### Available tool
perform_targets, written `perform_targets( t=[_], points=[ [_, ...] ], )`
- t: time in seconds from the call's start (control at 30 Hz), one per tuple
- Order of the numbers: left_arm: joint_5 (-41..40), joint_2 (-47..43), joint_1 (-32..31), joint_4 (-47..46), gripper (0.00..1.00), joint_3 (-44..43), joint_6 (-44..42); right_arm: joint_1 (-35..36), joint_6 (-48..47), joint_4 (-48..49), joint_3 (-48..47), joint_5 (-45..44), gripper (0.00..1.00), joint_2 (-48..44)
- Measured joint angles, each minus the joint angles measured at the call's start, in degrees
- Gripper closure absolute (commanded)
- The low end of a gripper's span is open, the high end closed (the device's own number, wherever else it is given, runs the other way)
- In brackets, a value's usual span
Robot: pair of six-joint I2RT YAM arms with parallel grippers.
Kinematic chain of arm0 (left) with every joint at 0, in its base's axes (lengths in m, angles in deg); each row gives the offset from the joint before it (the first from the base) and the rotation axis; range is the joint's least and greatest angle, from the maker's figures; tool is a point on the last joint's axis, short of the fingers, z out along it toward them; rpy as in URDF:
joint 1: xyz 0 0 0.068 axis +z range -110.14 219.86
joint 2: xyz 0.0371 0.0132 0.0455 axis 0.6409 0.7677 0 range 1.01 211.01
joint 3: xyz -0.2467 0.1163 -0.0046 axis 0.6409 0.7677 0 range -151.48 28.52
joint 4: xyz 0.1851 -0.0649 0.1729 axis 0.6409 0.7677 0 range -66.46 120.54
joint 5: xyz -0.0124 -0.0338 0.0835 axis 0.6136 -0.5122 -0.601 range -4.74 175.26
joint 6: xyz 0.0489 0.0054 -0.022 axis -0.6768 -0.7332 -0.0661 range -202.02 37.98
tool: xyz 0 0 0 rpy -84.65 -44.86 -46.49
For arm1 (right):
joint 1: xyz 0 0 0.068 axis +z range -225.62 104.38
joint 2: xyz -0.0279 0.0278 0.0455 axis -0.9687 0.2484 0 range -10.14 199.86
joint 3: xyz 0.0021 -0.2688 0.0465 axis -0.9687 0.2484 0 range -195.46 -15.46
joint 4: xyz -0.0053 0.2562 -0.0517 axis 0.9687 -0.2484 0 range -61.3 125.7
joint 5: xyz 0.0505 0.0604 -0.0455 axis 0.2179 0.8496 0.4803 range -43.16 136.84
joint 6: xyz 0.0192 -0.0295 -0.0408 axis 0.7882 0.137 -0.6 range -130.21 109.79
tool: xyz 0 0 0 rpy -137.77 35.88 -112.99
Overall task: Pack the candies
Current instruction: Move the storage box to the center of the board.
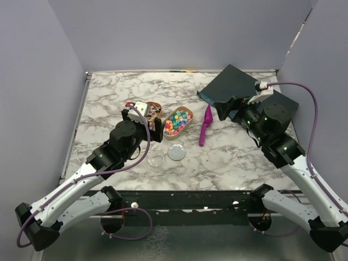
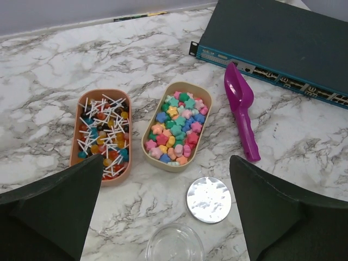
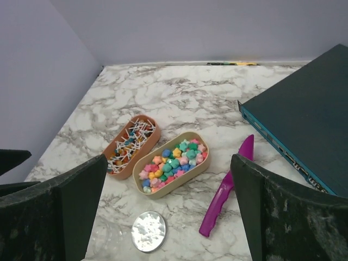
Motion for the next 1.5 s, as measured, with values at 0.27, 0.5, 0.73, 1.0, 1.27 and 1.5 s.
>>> perform_targets(
  t=[0.27, 0.5, 0.73, 1.0, 1.27, 1.5],
  points=[
    [-2.12, -0.85, 0.07, -1.11, 0.01, 0.52, -1.81, 0.02, 5.29, -3.61, -1.55, -4.5, 0.0, 4.72],
    [-2.78, -0.17, 0.07, -3.32, 0.01, 2.84, -3.3, 0.02, 5.25, -5.53, -1.73, -1.42, 0.0, 8.76],
    [-2.97, 1.07, 0.2, -4.7, 0.01, 3.23, -4.55, 0.04, 3.56, -4.87, -1.01, 1.31, 0.02, 10.86],
    [-3.23, 1.46, 1.29, -5.6, 0.01, 3.23, -5.62, 5.62, 1.66, -6.27, -5.4, -0.37, 0.05, 20.7],
    [-5.55, 0.87, 1.57, -5.95, 0.01, 3.98, -5.62, 13.03, 2.99, -8.66, -16.06, -6.36, 0.11, 30.42],
    [-9.35, 0.46, 1.6, -5.99, 0.01, 4.2, -5.6, 17.66, 6.01, -12.52, -24.59, -9.05, 0.2, 39.67]
  ],
)
